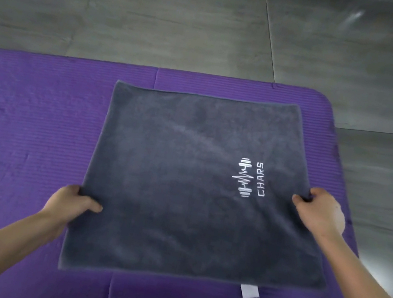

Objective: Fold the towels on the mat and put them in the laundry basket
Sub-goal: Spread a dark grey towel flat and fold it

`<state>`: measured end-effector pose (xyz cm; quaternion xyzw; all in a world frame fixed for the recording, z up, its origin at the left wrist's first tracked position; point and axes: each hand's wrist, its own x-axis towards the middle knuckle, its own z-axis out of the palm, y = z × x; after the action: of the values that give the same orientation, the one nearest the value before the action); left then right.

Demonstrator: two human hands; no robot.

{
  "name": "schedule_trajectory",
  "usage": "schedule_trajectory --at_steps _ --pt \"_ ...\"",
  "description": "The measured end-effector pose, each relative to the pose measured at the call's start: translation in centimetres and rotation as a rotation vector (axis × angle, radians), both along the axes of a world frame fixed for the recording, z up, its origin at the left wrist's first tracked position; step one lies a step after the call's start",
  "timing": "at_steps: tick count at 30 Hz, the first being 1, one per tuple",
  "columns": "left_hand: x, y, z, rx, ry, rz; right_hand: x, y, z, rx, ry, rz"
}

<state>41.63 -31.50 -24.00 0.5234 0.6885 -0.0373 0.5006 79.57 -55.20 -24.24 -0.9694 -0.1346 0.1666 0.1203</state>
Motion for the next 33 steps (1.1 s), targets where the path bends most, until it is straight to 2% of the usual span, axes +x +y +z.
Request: schedule_trajectory --at_steps 3,6,10,14,17,19,21,25,27,28,30,31,33 --pt "-1.7 -2.8 0.3 -0.073 -0.040 0.045 -1.2 -1.4 0.1 -0.025 -0.005 0.011" --pt "-3.5 -4.2 0.2 -0.044 -0.018 0.015 -2.6 -2.7 0.5 -0.025 -0.029 0.017" --pt "-5.7 -2.7 0.7 0.170 0.067 -0.119 -5.6 -4.8 1.8 -0.055 0.035 0.002" --pt "-6.9 2.3 2.1 0.510 0.309 -0.343 -12.4 -6.4 2.3 0.004 0.326 -0.090" --pt "-7.4 6.5 3.6 0.751 0.481 -0.268 -19.0 -4.9 2.0 0.237 0.704 -0.240" --pt "-7.0 7.5 4.3 0.862 0.601 -0.247 -22.6 -3.0 2.2 0.311 0.933 -0.331" --pt "-5.7 6.0 4.7 0.894 0.549 -0.370 -25.3 -1.8 2.7 0.309 1.057 -0.387" --pt "-3.7 -2.8 4.1 0.941 0.057 -0.921 -26.1 -2.1 4.0 0.180 1.120 -0.285" --pt "-3.5 -8.8 3.9 0.924 -0.126 -1.148 -24.2 -3.2 4.7 0.122 1.006 -0.145" --pt "-3.4 -11.4 3.5 0.887 -0.167 -1.232 -22.9 -3.9 4.7 0.081 0.839 -0.008" --pt "-3.2 -15.4 2.6 0.790 -0.185 -1.349 -20.0 -5.0 4.0 0.016 0.336 0.340" --pt "-3.0 -16.6 1.9 0.768 -0.160 -1.397 -18.6 -5.3 3.4 0.062 0.092 0.506" --pt "-2.0 -18.2 0.5 0.774 -0.127 -1.426 -16.0 -5.7 2.1 0.208 -0.273 0.871"
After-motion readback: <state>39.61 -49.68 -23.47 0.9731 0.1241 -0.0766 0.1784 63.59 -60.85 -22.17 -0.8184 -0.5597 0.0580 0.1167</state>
